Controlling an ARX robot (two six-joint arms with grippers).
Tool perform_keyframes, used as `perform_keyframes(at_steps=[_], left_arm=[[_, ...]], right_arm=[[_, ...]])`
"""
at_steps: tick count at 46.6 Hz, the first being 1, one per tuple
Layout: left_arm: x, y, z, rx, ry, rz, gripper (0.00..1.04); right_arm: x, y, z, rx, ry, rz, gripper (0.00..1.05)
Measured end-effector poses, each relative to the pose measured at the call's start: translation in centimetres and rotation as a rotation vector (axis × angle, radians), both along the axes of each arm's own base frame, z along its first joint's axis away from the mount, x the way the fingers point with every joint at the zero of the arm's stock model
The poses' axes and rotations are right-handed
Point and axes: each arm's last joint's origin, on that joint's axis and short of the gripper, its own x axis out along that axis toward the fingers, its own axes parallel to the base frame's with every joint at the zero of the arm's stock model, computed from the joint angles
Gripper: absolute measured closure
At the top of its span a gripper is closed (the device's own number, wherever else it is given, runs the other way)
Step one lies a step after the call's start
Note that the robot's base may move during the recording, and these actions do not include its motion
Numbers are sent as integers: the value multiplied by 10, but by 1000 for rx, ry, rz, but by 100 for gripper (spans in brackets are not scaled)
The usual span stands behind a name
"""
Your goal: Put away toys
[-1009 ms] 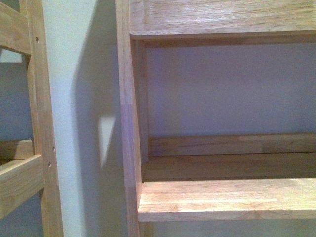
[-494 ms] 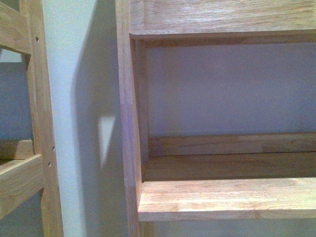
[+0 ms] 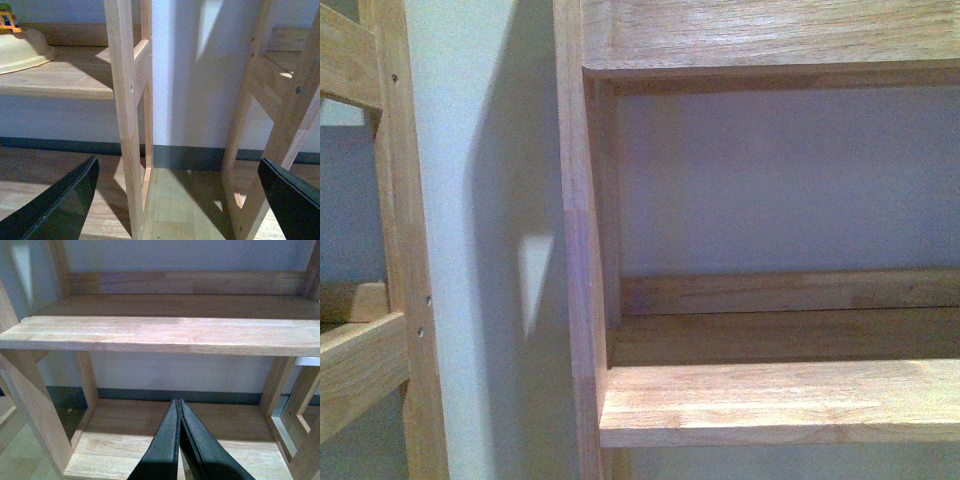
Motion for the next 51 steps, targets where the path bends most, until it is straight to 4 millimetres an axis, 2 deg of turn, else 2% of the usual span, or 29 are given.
perform_keyframes(at_steps=[10,13,29,36,38,51], left_arm=[[0,0,0,0,0,0,6],[0,0,0,0,0,0,6],[0,0,0,0,0,0,6],[0,0,0,0,0,0,6],[0,0,0,0,0,0,6],[0,0,0,0,0,0,6]], right_arm=[[0,0,-6,0,0,0,101],[0,0,-14,0,-5,0,101],[-1,0,-14,0,-11,0,101],[-1,0,-14,-2,-12,0,84],[-1,0,-14,-2,-12,0,75],[-1,0,-14,-2,-12,0,39]])
